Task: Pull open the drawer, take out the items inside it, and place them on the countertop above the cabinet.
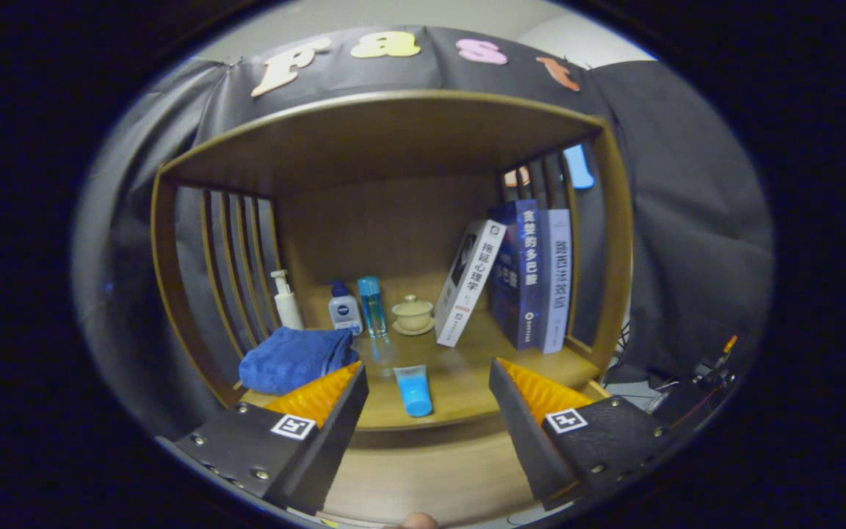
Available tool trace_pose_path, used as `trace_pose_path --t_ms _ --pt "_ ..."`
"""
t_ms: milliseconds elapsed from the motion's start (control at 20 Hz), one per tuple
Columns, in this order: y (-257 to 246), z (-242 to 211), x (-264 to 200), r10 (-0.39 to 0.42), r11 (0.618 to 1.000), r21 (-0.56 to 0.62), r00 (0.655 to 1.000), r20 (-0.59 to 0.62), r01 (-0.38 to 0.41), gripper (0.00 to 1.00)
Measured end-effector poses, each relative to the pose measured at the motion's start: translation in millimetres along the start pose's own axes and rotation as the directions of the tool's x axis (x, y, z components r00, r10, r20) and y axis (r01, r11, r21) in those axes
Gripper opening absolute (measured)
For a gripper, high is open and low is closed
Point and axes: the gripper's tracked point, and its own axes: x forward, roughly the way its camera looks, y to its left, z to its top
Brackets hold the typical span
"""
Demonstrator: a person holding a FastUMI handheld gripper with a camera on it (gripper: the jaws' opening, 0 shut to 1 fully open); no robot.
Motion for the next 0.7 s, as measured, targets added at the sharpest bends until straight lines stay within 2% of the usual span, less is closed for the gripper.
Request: trace_pose_path --t_ms 350,700 --pt "11.4 -34.2 -70.1 0.062 0.998 -0.019 0.987 0.149 -0.060 0.98" --pt "13.2 -92.8 -91.4 0.063 0.998 -0.008 0.991 0.122 -0.063 0.98"
